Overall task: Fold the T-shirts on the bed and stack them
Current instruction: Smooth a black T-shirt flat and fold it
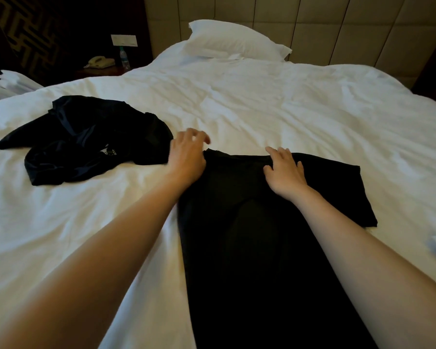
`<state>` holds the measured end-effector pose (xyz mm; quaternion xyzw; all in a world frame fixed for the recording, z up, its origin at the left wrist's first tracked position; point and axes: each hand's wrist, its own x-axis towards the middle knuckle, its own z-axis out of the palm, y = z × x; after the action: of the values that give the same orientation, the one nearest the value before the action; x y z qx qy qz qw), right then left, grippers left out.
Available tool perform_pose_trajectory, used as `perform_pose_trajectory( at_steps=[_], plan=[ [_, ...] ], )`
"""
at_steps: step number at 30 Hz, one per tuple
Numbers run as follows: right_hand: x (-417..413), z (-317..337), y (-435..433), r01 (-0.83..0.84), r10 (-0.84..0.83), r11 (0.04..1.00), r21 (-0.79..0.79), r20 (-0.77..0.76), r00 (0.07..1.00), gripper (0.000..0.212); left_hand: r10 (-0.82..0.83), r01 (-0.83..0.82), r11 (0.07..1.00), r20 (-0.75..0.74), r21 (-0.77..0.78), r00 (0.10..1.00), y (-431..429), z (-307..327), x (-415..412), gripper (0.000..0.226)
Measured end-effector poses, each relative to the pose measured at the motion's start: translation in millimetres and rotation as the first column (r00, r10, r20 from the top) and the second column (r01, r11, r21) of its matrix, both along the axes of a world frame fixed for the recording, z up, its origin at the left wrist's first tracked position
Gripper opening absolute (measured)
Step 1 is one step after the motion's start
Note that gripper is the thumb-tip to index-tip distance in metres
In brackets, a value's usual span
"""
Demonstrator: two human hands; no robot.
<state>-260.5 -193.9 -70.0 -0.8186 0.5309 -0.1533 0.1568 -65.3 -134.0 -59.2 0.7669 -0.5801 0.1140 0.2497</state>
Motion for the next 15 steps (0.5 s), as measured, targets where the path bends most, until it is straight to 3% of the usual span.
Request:
perform_pose_trajectory(
  at_steps=[3, 6, 9, 11, 15],
  plan=[
    [-29, 6, -3, 0.118, -0.121, 0.988, -0.097, -0.03, 0.992, 0.052, -0.269, 0.254, 0.95, 0.063, 0.184, 0.961, -14, 4, -33, 0.036],
    [-61, 14, -6, 0.276, -0.282, 0.955, -0.107, -0.039, 0.959, 0.06, -0.366, 0.349, 0.882, -0.007, 0.316, 0.931, -30, 0, -67, 0.034],
    [-91, 22, -8, 0.456, -0.456, 0.89, -0.013, -0.022, 0.89, 0.067, -0.321, 0.339, 0.857, -0.113, 0.388, 0.94, -45, -5, -85, 0.033],
    [-109, 24, -14, 0.536, -0.55, 0.831, 0.15, 0.068, 0.833, 0.069, -0.271, 0.306, 0.862, -0.142, 0.405, 0.952, -53, -7, -88, 0.034],
    [-131, 20, -22, 0.495, -0.602, 0.779, 0.383, 0.241, 0.761, 0.045, -0.202, 0.3, 0.868, -0.27, 0.396, 0.941, -65, -8, -89, 0.035]
  ],
)
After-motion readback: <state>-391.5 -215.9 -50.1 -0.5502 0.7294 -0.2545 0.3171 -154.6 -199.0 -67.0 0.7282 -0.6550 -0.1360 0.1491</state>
